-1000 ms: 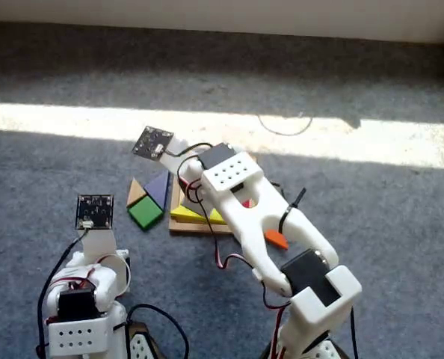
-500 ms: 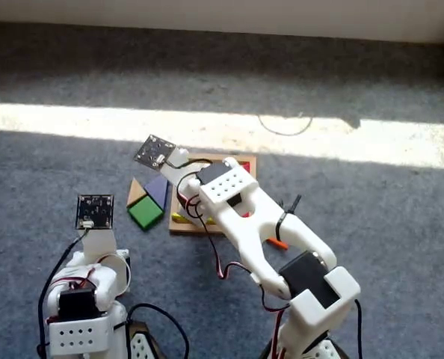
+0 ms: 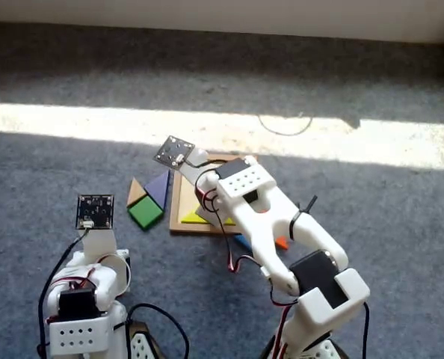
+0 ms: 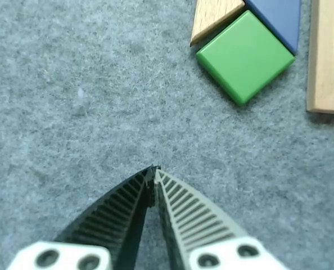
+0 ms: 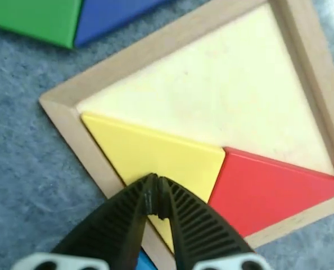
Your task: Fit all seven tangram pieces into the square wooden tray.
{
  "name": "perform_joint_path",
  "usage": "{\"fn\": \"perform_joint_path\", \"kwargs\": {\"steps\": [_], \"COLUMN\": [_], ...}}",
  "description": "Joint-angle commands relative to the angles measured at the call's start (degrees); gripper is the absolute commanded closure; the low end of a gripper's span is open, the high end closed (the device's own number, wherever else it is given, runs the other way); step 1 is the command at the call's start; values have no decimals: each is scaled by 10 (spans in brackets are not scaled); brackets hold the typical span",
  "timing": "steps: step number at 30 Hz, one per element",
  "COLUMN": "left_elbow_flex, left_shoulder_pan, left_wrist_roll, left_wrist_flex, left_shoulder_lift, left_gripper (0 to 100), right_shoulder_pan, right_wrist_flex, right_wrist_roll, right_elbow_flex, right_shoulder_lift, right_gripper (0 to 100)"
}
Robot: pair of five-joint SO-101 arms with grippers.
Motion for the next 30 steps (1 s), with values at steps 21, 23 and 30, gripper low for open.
{"fn": "perform_joint_path", "kwargs": {"steps": [21, 23, 30], "left_elbow_flex": [11, 11, 11], "left_shoulder_pan": [0, 0, 0], "left_wrist_roll": [-4, -4, -4], "left_wrist_flex": [3, 3, 3], "left_shoulder_lift": [-21, -21, -21], "left_gripper": [994, 994, 994], "right_shoulder_pan": [127, 130, 131], "right_wrist_flex": [173, 163, 70], "right_wrist_roll": [-200, -205, -236], "right_elbow_flex": [65, 75, 119], "right_shoulder_lift": [-285, -268, -200], "right_gripper": [812, 792, 792]}}
